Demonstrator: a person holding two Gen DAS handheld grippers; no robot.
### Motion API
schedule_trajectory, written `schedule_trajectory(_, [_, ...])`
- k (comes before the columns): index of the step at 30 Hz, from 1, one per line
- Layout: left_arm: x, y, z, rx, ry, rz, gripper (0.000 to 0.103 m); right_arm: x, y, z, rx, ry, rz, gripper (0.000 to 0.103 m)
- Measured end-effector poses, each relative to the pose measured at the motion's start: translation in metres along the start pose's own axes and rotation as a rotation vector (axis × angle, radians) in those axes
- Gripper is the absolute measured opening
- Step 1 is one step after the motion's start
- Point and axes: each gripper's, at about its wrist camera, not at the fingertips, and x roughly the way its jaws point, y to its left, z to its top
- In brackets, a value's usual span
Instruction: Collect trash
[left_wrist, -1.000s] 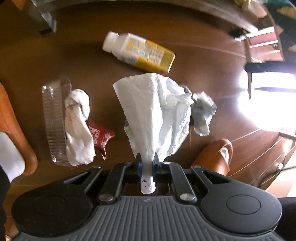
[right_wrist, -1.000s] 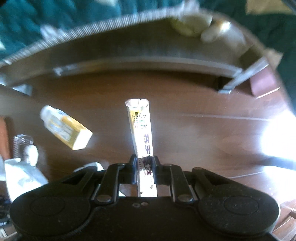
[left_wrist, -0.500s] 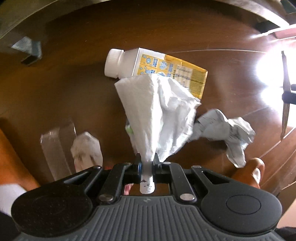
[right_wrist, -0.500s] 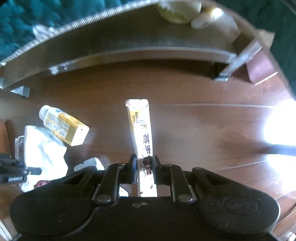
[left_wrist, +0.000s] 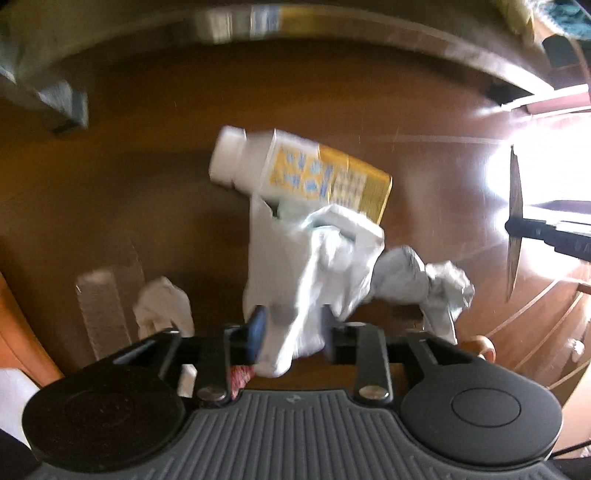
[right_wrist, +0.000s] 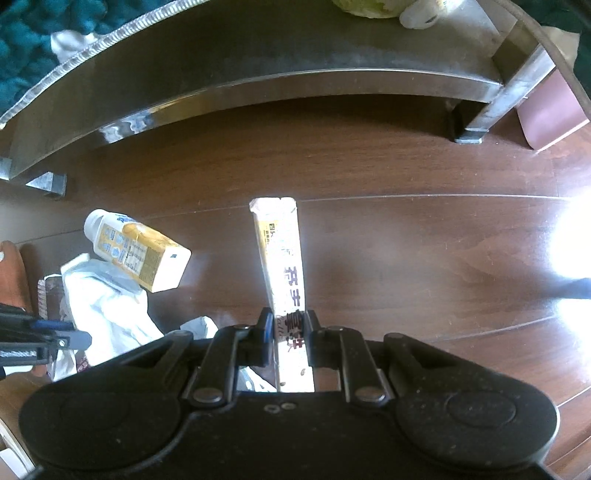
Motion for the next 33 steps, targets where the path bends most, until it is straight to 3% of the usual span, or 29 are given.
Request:
schedule_trajectory(2, [-0.007, 0.000, 0.005, -0.005, -0.049, -0.006, 0.050, 0.001, 0.000, 0.001, -0.008, 0.005, -0.001, 0.015])
schedule_trajectory(10, [0.000, -0.008, 0.015, 0.041, -0.080, 0.045, 0.045, 0.006, 0.002, -0.001, -0.011, 0.020, -0.006, 0.015])
schedule_trajectory(14, [0.001, -0.005, 0.004, 0.032, -0.070, 0.002, 0.043, 0.009, 0.004, -0.001, -0.013, 0.020, -0.005, 0.015])
schedule_trajectory(16, [-0.001, -0.012, -0.006, 0.073, -0.064, 0.001, 0.046, 0.010, 0.003, 0.000, -0.006, 0.020, -0.001, 0.015])
schedule_trajectory(19, [0.009, -0.023, -0.016, 0.158, -0.056, 0.064, 0.060, 0.008, 0.002, 0.000, -0.011, 0.020, 0.001, 0.015])
schedule_trajectory(20, [0.014, -0.024, -0.018, 0.169, -0.054, 0.078, 0.060, 0.008, 0.002, 0.000, -0.014, 0.020, 0.001, 0.015])
schedule_trajectory(24, [0.023, -0.024, -0.015, 0.099, -0.030, 0.028, 0.060, 0.008, 0.000, 0.000, -0.008, 0.024, -0.001, 0.016])
schedule_trajectory(28, [0.027, -0.032, -0.015, 0.123, -0.050, 0.043, 0.060, 0.011, -0.001, 0.001, 0.000, 0.030, -0.001, 0.016])
schedule_trajectory(33, [0.034, -0.018, -0.011, 0.058, -0.032, 0.025, 0.050, 0.014, 0.000, 0.000, -0.009, 0.038, -0.001, 0.016])
